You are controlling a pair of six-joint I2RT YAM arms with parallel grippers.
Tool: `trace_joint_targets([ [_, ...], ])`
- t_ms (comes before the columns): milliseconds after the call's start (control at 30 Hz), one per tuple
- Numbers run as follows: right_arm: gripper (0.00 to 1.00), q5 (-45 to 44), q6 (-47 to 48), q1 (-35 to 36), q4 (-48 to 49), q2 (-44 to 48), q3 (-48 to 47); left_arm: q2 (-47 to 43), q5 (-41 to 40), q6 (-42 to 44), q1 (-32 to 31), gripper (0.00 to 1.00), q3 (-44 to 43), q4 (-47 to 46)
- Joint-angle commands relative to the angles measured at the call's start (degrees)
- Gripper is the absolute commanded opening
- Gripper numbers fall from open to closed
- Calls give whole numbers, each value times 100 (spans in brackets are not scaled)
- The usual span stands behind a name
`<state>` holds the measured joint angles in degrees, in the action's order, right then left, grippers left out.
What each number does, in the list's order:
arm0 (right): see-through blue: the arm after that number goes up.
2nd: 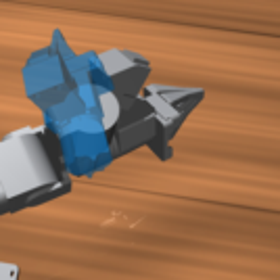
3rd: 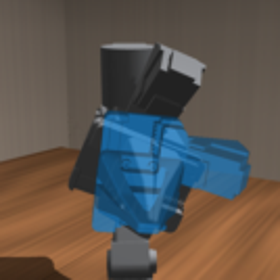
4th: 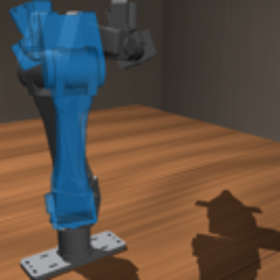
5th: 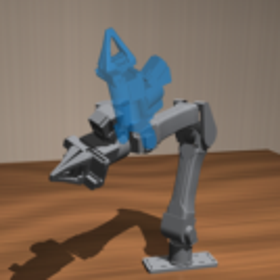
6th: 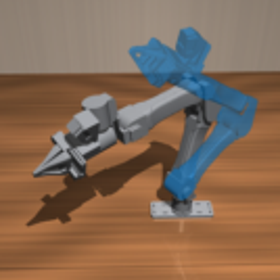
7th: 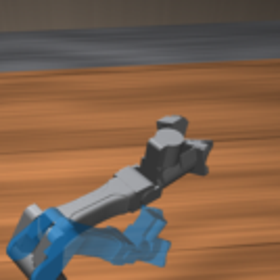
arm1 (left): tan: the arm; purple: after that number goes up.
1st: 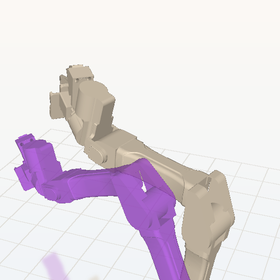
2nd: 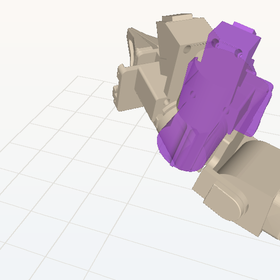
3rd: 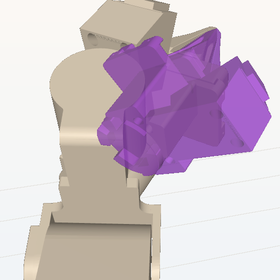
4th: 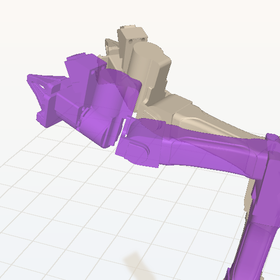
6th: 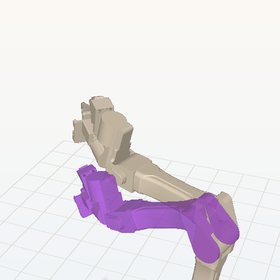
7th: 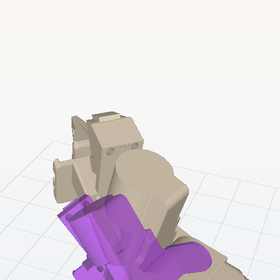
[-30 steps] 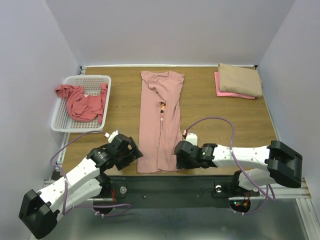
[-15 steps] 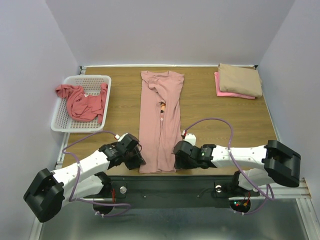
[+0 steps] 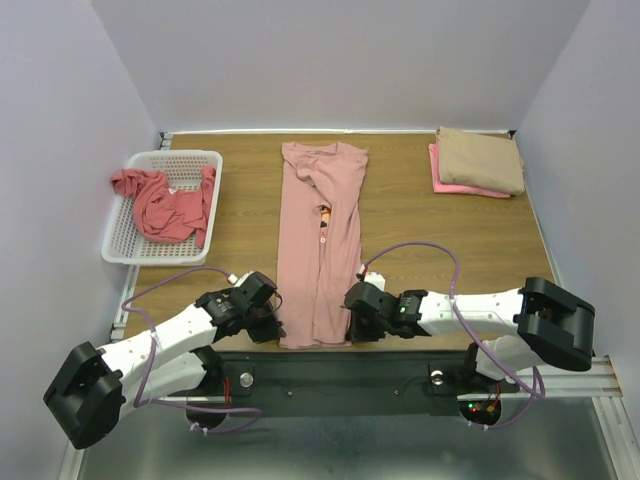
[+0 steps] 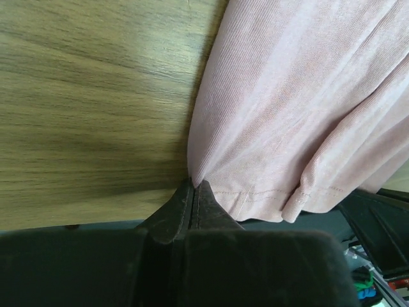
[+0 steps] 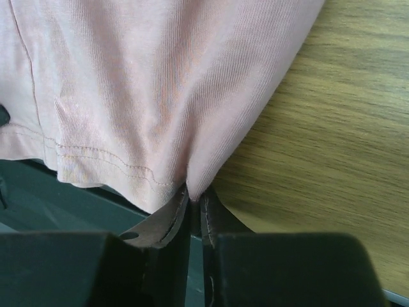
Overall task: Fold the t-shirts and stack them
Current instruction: Fold the tshirt
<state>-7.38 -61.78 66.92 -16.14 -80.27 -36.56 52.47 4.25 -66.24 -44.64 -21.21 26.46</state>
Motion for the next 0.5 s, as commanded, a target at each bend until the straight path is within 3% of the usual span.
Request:
trace_joint_targets([
  [0, 12, 105, -36, -3, -3, 99, 131, -26, -82, 49, -45, 0, -198, 403],
  [267, 6, -141, -19, -12, -178, 819, 96, -264, -170, 94, -62, 0, -577, 475],
  [467, 0, -388, 359, -336, -363, 847, -351, 324, -284, 330, -53, 0, -1138, 0],
])
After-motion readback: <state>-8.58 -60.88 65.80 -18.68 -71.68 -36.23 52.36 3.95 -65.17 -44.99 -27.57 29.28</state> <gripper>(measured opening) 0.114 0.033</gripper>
